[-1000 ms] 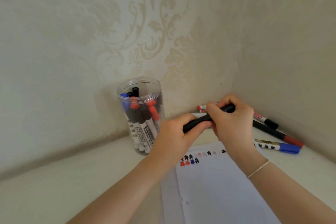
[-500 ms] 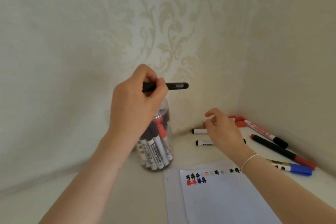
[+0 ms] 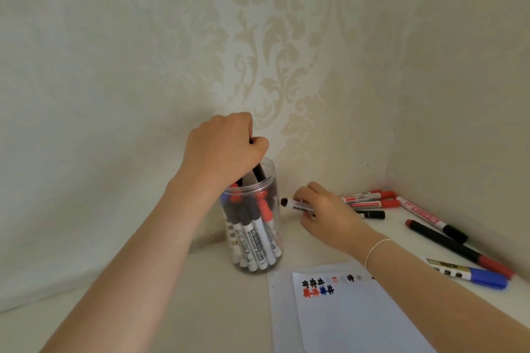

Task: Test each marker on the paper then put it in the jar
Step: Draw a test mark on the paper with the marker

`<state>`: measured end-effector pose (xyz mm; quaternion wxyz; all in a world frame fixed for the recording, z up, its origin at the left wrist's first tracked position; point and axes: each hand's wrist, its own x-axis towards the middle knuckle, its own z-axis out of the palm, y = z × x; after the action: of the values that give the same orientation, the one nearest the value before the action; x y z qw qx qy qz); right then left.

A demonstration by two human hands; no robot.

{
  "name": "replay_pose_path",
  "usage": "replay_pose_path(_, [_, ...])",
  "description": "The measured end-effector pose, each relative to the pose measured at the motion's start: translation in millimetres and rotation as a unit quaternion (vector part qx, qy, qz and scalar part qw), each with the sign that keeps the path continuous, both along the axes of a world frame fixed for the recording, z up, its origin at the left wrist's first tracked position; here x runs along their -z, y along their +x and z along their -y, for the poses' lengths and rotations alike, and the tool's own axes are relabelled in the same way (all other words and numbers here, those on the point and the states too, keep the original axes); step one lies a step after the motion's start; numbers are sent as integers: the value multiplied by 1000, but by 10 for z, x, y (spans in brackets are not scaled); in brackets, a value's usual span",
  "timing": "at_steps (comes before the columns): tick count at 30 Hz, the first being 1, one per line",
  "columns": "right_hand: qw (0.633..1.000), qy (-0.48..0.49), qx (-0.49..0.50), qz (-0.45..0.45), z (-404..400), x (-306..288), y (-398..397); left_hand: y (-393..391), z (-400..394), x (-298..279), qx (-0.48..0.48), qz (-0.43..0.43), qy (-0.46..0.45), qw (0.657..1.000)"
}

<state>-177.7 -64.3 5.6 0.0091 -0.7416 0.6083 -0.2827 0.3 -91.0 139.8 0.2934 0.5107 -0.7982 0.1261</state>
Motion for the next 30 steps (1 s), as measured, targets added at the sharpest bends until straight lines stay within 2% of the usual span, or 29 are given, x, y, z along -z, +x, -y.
replay_pose_path(4, [988,-106,-1,108,-20,-169,119,-44,99,-123,12,49,9,999])
replay_pose_path(8, [966,-109,19,232,-41,-285,209,-21,236,-215,1,87,14,996])
replay_pose_path(12, [943,-56,21,327,-74,-348,258,-65,397,-96,53,136,171,974])
replay_pose_path(18, [922,-30,46,383,-75,-362,288,-76,494,-170,104,127,286,944])
replay_pose_path(22, [906,-24,52,420,-63,-376,297,-61,484,-216,128,119,148,973])
replay_pose_path(23, [900,-22,51,432,-56,-378,302,-57,476,-203,137,115,140,974])
replay_pose_path(27, [881,-13,51,469,-36,-371,343,-72,482,107,128,182,183,958])
replay_pose_path(30, [879,-5,56,473,-29,-355,373,-60,497,228,124,190,196,954])
